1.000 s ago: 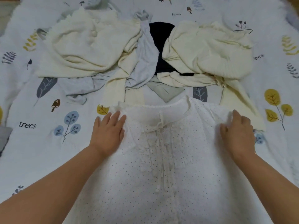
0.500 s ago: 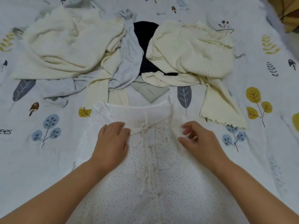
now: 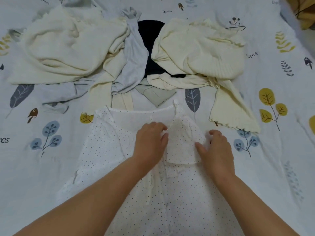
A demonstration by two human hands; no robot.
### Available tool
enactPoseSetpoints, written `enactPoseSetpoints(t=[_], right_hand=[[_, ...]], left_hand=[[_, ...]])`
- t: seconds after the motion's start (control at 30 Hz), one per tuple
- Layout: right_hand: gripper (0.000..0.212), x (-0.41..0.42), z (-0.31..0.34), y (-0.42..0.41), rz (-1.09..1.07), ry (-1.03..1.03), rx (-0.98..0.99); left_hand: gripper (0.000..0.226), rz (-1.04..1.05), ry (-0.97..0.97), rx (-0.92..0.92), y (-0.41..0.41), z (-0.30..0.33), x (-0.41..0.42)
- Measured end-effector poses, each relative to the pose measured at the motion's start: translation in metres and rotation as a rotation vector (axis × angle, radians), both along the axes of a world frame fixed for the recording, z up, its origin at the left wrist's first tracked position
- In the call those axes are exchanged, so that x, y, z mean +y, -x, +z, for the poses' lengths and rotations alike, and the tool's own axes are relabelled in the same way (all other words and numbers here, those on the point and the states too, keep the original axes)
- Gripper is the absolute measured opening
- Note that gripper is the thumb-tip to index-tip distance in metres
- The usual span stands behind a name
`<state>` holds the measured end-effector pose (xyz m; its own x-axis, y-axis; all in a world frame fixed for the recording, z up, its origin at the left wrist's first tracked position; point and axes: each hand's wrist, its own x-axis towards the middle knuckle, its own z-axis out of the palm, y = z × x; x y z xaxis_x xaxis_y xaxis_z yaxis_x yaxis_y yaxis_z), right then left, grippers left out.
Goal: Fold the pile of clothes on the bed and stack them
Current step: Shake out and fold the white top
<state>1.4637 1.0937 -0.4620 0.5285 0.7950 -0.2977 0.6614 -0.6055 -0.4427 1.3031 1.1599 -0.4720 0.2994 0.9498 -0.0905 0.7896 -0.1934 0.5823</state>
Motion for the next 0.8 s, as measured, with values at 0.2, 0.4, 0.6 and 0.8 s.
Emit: enactPoseSetpoints(t=[0.2,0.4,0.6,0.8], right_hand=[[0.016,0.0,-0.005,-0.008,0.03,0.052,0.105],[0.049,-0.007,-0.012,-0.004,-0.017,-0.064,-0.218],[0.059,-0.03,-0.03,0.019,0.595,0.224,-0.347],[0.057,-0.042,-0.003,0.014,0.404,0.102,-0.239]], left_hand=[[0.041,-0.006,0.163,0.025,-0.054,-0.005,0.034],[0.048,0.027,-0.231,0.199,-0.053,-0.009,0.033],[0.064,-0.54,-0.08,0.51,-0.005,-0.034,-0.001],[0.065,-0.318,-0.005,0.338,0.015,-0.009,-0.009]])
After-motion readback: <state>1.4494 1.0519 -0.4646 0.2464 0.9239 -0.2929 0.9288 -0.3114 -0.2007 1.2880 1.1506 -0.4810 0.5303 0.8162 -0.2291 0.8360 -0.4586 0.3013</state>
